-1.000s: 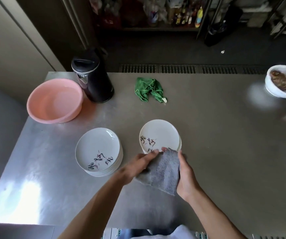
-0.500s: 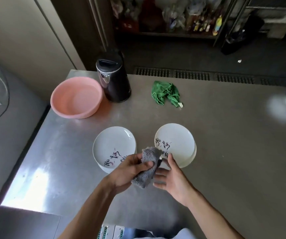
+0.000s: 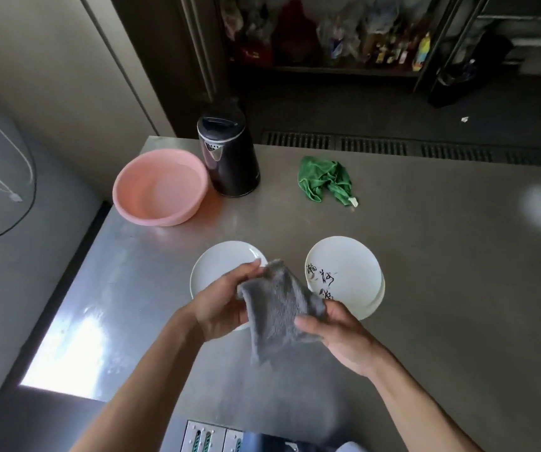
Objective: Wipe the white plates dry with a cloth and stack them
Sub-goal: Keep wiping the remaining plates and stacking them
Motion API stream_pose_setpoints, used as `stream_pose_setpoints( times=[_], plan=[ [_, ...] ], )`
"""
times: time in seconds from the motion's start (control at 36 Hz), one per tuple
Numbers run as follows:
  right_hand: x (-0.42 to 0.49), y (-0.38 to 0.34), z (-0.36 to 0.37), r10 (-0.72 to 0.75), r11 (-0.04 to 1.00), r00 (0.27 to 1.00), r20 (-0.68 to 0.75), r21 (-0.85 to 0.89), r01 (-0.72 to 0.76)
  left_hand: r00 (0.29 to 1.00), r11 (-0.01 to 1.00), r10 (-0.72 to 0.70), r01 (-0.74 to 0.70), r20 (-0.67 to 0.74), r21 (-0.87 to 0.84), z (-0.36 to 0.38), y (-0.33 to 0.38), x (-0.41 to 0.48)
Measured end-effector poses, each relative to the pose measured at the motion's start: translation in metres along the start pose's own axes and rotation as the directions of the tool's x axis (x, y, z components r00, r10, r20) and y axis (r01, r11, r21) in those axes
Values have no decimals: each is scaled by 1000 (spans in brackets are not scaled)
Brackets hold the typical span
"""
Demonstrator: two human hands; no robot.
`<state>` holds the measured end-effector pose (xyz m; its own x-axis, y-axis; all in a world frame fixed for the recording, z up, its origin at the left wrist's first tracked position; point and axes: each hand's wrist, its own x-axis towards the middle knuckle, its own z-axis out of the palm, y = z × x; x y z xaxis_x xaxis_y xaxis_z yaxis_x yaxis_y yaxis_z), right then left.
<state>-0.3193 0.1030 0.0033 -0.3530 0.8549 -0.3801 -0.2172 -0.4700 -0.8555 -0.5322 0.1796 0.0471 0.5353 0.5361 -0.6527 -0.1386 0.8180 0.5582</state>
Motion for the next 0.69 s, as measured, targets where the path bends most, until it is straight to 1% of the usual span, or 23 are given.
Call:
stream_pose_setpoints(
  times=[0.06,0.08,0.14,0.17,0.19,0.22,0.25,0.28,0.33,0.39,0.42,0.44,0.47,0.53,0.58,0.61,0.64,0.67,0.69],
  plan=[
    [1,-4,0,-19,996,997,-70,87,25,996,999,-23,20,92,32,-5,-13,2],
    [1,-6,-1,-41,994,994,-105,96,51,992,998,-21,13,128,65,-6,-20,2],
    [1,-13,1,-88,994,982,-168,42,97,988,994,-3,-14,152,110,-6,-32,2],
    [1,-14,1,-111,993,974,-199,14,116,990,993,29,-45,136,113,-5,-37,3],
    [1,-14,1,-126,992,964,-233,-3,129,993,992,78,-86,87,94,-4,-44,4],
    [1,-14,1,-139,990,954,-266,-16,140,991,990,133,-133,14,39,-3,-49,6],
    [1,-13,0,-154,988,944,-292,-32,152,981,981,192,-191,-43,16,-3,-54,7],
    [1,-12,-1,-169,986,937,-307,-54,160,965,968,252,-250,-68,32,-3,-58,8],
    [1,-10,-3,-174,984,931,-319,-100,150,932,926,357,-344,-65,153,-2,-63,9],
    [1,-10,-3,-172,982,929,-329,-138,133,901,867,425,-377,-86,325,-2,-62,9],
    [1,-10,-3,-170,981,928,-332,-144,128,877,809,467,-374,-110,453,-2,-60,10],
    [1,-10,-4,-167,982,928,-332,-142,126,846,722,520,-358,-123,592,-3,-59,11],
    [1,-11,-4,-163,982,927,-337,-143,120,809,613,579,-349,-103,709,-3,-58,11],
    [2,-13,-7,-154,978,921,-357,-185,92,725,408,688,-381,-5,830,-5,-56,11],
    [3,-15,-9,-146,944,903,-405,-330,5,653,179,748,-365,115,914,-8,-54,12],
    [4,-16,-11,-152,900,881,-449,-432,-65,639,79,748,-354,179,932,-9,-52,13],
    [6,-17,-11,-177,833,864,-472,-540,-124,641,10,729,-362,241,932,-11,-49,14],
    [7,-19,-11,-217,739,872,-439,-658,-147,654,-39,695,-381,299,924,-12,-46,15],
    [8,-20,-10,-261,628,904,-339,-771,-108,670,-69,657,-404,347,912,-12,-42,15]
  ],
)
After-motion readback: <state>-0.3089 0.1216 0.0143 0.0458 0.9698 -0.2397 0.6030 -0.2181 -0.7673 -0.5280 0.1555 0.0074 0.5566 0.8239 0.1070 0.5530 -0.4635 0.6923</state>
